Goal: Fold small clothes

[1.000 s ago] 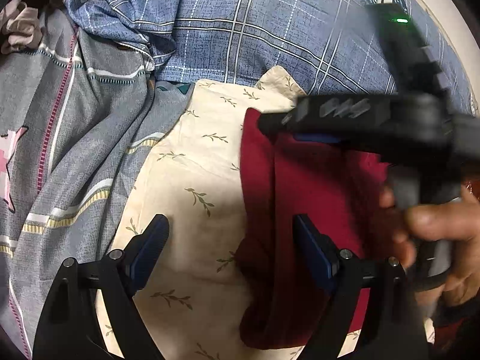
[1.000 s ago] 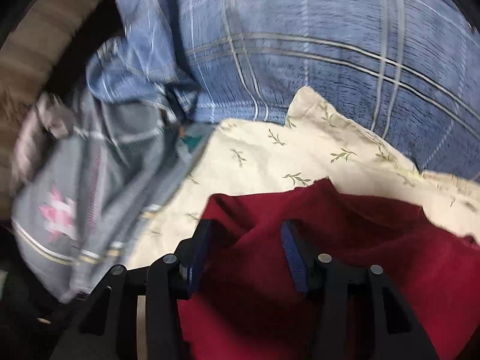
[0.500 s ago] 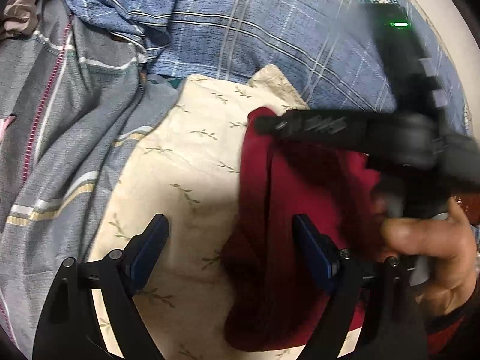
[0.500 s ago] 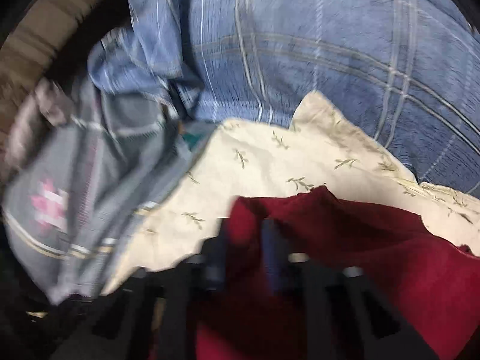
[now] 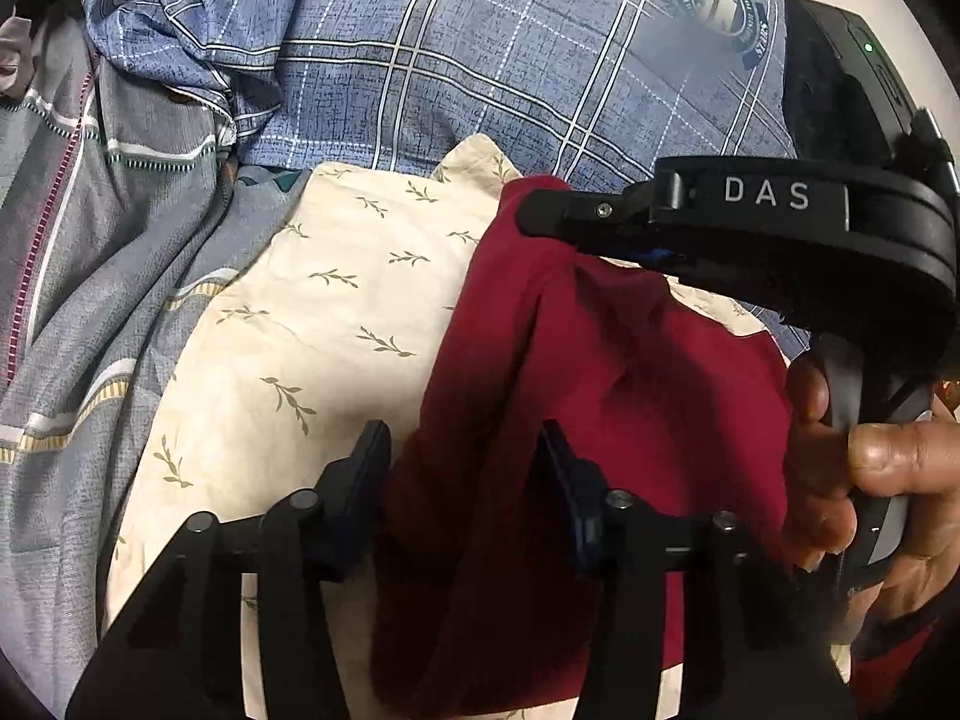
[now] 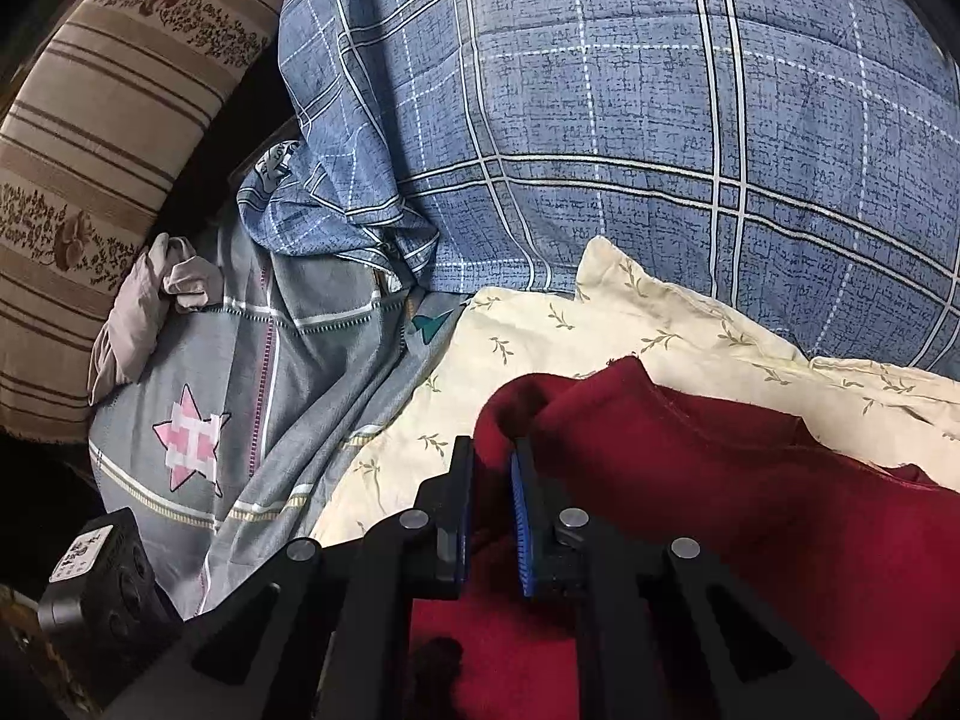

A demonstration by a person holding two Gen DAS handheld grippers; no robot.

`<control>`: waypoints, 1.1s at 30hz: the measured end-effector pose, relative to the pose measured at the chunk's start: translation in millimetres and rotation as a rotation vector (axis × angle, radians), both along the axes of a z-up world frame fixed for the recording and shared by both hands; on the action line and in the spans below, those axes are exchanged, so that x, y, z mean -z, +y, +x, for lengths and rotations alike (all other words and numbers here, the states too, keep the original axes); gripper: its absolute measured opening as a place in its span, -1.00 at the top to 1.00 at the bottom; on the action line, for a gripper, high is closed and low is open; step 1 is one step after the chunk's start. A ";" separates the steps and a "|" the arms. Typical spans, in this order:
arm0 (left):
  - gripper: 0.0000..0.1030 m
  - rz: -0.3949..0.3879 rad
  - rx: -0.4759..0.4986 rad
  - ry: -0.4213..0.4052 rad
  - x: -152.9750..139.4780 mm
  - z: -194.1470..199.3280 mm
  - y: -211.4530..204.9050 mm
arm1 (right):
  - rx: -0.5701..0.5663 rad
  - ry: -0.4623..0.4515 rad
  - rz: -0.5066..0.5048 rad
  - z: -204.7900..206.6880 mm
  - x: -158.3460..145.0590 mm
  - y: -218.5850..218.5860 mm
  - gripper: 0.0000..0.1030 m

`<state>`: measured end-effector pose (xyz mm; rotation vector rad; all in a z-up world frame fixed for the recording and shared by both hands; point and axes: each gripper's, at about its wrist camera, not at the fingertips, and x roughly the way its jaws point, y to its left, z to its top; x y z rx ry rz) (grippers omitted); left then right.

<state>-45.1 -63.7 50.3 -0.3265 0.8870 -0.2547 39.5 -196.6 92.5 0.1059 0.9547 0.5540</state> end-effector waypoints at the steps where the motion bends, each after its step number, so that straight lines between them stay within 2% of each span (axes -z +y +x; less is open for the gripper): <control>1: 0.12 -0.001 0.000 -0.004 -1.1 -0.8 0.7 | 0.001 0.003 0.007 0.5 -0.2 -0.8 0.64; 3: 0.27 0.000 -0.002 -0.010 -2.8 -2.0 2.0 | 0.014 0.028 0.028 2.5 -1.7 -4.1 0.33; 4: 0.29 0.002 -0.004 -0.012 -3.8 -2.5 2.8 | 0.026 0.049 0.027 3.8 -2.3 -5.1 -0.19; 5: 0.29 0.000 -0.005 -0.013 -3.5 -2.2 3.5 | 0.038 0.059 0.027 3.6 -2.8 -6.2 -0.48; 6: 0.31 -0.003 -0.007 -0.014 -4.1 -3.3 4.0 | 0.046 0.059 0.029 2.8 -3.8 -7.2 -0.50; 9: 0.34 -0.005 -0.010 -0.027 -7.7 -5.8 4.1 | 0.049 0.068 -0.001 2.9 -4.5 -3.3 -0.51; 13: 0.34 -0.004 -0.013 -0.032 -9.1 -8.9 4.1 | 0.033 0.091 -0.106 7.1 3.8 16.9 -0.54; 17: 0.34 0.003 -0.014 -0.029 -8.5 -9.3 4.2 | 0.025 0.136 -0.171 18.2 25.4 36.5 -0.56; 22: 0.39 0.002 -0.017 -0.013 -4.2 -5.2 6.2 | 0.018 0.149 -0.228 28.9 45.7 52.7 -0.58; 26: 0.38 0.001 -0.016 -0.009 -3.2 -4.2 7.3 | -0.042 0.155 -0.327 36.5 59.3 63.4 -0.56; 27: 0.38 0.004 -0.016 -0.010 -2.9 -3.9 6.7 | -0.049 0.147 -0.335 36.5 59.5 63.3 -0.52; 29: 0.38 0.007 -0.015 -0.009 -2.0 -2.7 6.0 | -0.045 0.124 -0.347 34.3 57.7 60.5 -0.12; 30: 0.38 0.005 -0.015 -0.009 -1.5 -2.0 6.3 | -0.041 0.101 -0.353 32.0 55.8 57.9 -0.06; 31: 0.38 0.003 -0.013 -0.008 -1.5 -2.3 6.4 | -0.047 0.085 -0.330 29.1 53.4 54.7 0.16; 32: 0.37 0.003 -0.012 -0.008 -1.5 -2.3 6.2 | -0.054 0.071 -0.294 24.9 50.1 50.3 0.29; 33: 0.35 0.004 -0.011 -0.008 -1.3 -2.4 5.9 | -0.052 0.064 -0.278 22.6 47.4 47.7 0.33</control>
